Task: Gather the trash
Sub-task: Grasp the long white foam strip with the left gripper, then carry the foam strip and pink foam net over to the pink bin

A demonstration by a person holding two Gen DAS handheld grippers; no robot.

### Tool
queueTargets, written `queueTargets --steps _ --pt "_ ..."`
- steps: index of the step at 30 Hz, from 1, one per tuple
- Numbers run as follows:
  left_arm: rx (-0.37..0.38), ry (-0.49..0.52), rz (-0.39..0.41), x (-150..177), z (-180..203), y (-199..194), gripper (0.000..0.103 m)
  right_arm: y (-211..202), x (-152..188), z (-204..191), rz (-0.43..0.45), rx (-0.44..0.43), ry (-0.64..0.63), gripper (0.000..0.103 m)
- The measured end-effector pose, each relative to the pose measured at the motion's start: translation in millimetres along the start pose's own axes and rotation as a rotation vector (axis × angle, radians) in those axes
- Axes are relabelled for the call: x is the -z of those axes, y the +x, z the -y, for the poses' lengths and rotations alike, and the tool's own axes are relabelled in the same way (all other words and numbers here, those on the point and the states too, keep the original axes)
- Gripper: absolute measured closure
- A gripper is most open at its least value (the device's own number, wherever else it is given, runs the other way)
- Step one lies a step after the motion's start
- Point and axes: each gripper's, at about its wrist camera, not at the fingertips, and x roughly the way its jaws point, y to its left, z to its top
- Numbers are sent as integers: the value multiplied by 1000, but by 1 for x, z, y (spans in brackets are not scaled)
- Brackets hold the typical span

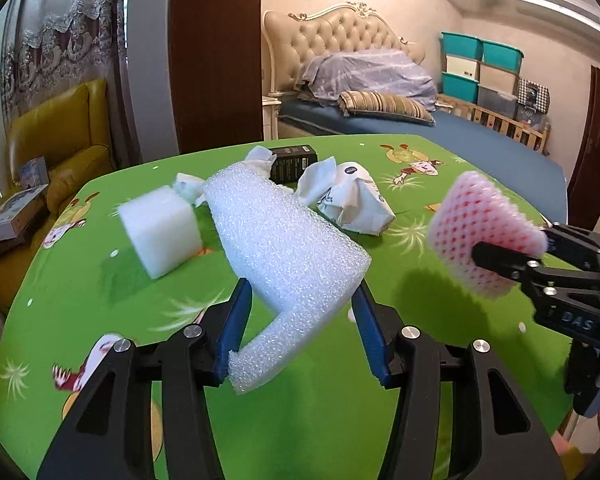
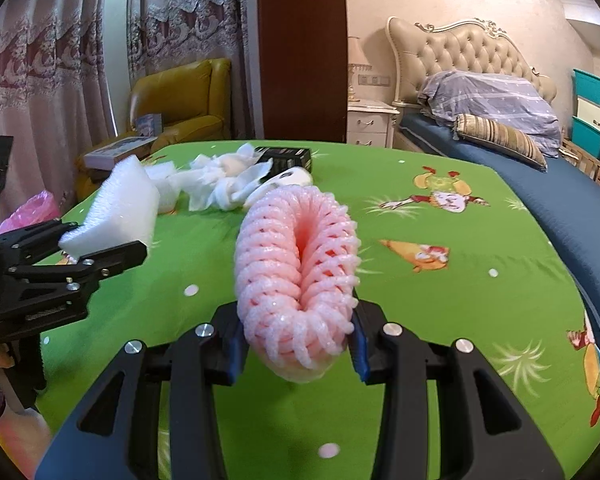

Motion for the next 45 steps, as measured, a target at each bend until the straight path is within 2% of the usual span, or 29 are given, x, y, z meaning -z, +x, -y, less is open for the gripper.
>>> queueTargets --steps 4,7,13,35,45 --pt "-4 -6 14 13 -8 -17 54 3 2 -10 -12 0 -22 63" --pt "-2 -5 27 19 -10 -26 54 2 0 -14 -14 -38 -4 63" --pt "-9 6 73 25 -11 -43 53 0 -1 -35 -15 -65 -49 63" --pt "-102 -27 106 54 -44 -73 53 -7 -8 -78 -15 -126 -124 62" --pt "-154 -62 134 64 -67 -101 53 -3 -22 -118 -4 -154 -220 62"
